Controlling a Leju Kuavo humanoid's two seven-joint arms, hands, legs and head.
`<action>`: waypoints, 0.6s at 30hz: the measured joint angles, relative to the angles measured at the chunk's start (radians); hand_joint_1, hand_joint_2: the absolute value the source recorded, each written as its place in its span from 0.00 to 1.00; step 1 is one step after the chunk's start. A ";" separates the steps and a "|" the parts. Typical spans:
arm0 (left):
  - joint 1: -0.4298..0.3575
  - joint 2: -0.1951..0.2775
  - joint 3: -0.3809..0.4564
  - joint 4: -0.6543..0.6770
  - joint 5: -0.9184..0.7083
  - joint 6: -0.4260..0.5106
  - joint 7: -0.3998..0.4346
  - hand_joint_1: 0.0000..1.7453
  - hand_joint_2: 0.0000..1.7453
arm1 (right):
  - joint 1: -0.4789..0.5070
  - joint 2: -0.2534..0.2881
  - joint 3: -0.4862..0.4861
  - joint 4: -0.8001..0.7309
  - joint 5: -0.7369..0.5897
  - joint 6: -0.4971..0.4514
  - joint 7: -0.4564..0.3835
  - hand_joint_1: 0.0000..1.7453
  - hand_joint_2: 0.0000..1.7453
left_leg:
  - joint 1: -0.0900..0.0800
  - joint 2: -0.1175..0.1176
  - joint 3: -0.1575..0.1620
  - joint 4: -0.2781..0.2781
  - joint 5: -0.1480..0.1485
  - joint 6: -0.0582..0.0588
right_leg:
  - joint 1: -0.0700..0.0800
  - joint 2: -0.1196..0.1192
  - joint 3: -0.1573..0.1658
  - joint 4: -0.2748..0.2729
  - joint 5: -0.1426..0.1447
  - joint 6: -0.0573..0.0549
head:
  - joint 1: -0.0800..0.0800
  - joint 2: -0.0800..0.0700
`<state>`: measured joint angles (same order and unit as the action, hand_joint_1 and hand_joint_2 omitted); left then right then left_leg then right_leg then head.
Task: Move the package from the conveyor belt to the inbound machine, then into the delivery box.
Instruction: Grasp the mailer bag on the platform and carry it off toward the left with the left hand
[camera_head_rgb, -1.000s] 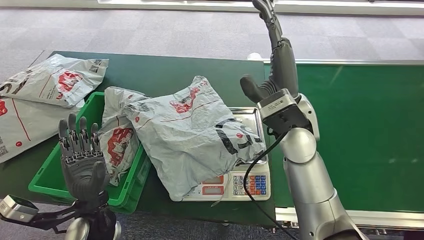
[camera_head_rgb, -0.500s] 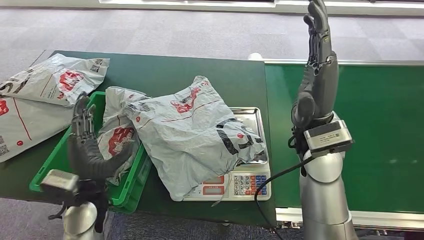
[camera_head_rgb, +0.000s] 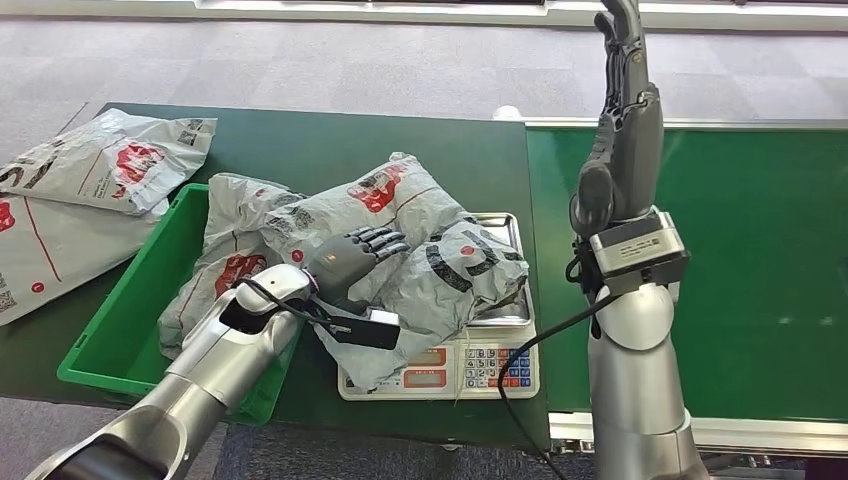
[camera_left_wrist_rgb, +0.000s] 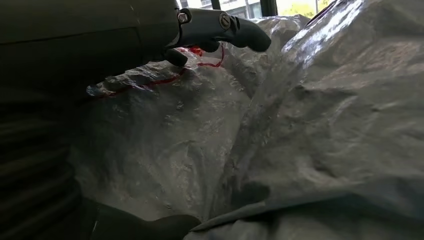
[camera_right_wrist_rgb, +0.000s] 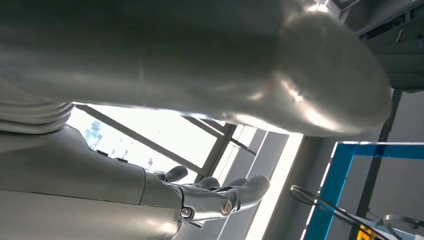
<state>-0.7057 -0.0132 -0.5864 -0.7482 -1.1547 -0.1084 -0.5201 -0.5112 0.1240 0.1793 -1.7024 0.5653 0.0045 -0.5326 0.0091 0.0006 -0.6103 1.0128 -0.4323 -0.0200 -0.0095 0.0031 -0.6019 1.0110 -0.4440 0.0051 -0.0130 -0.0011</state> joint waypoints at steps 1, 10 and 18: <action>-0.021 0.001 -0.019 0.032 0.010 -0.019 -0.019 0.00 1.00 | -0.005 0.000 0.000 0.006 0.000 -0.002 0.001 0.00 0.00 | 0.000 -0.001 0.000 0.000 0.000 0.000 | 0.000 -0.001 0.001 0.000 0.000 0.000 | 0.000 0.000; -0.135 0.018 -0.143 0.196 0.084 -0.153 -0.139 1.00 1.00 | -0.032 0.001 0.000 0.059 -0.004 -0.024 -0.001 0.00 0.00 | 0.000 -0.004 0.006 -0.001 -0.001 0.000 | 0.000 -0.003 0.008 0.000 -0.003 0.001 | 0.000 0.000; -0.150 0.032 -0.164 0.204 0.213 0.028 -0.099 1.00 1.00 | -0.009 -0.004 -0.003 0.069 -0.010 -0.042 -0.003 0.00 0.00 | 0.000 -0.003 0.006 -0.001 0.001 -0.001 | 0.000 -0.003 0.006 0.000 -0.001 0.000 | 0.000 0.000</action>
<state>-0.8558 0.0193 -0.7503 -0.5442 -0.9418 -0.0804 -0.6186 -0.5204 0.1204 0.1767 -1.6331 0.5557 -0.0378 -0.5358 0.0093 -0.0024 -0.6039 1.0122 -0.4317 -0.0208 -0.0093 0.0005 -0.5955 1.0111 -0.4452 0.0047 -0.0130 -0.0011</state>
